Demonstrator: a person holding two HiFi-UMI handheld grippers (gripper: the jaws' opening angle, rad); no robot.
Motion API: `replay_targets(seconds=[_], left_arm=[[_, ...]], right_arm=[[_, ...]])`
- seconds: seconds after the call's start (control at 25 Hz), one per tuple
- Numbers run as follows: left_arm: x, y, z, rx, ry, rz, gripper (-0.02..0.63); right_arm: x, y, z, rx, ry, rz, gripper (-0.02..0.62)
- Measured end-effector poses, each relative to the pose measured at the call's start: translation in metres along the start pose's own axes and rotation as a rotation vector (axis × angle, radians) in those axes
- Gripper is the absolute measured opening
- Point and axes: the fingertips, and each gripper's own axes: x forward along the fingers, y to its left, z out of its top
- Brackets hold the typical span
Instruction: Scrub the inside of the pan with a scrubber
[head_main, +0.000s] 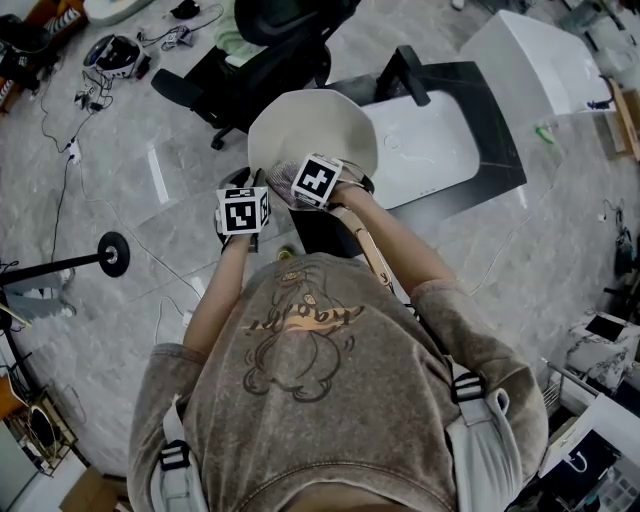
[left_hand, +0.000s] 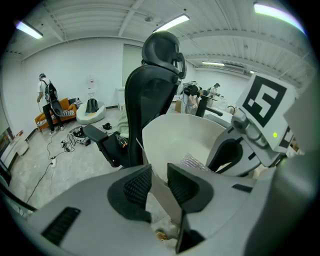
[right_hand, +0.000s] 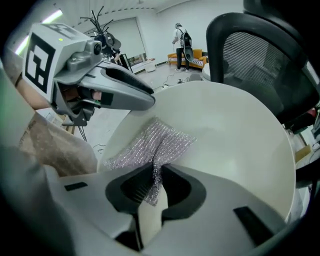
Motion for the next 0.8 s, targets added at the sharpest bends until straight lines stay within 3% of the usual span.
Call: replay_targets(seconds=[0.32, 0.44, 0.8], left_arm=[[0.0, -0.001, 0.0, -0.001, -0.003, -0.002, 0.109], [0.0, -0.001, 0.0, 0.0, 0.0, -0.006, 0.109], [-0.001, -0.001, -0.001, -0.002, 0.004, -0.01, 0.109]], right_arm=[[0.016, -0.01, 0.012, 0.012, 0.041, -0.043, 0.075], [0.028, -0.014, 0.031, -0.029, -0.015, -0.056, 0.075], [0.038, -0.041, 0.062, -0.073, -0.024, -0.138, 0.075]])
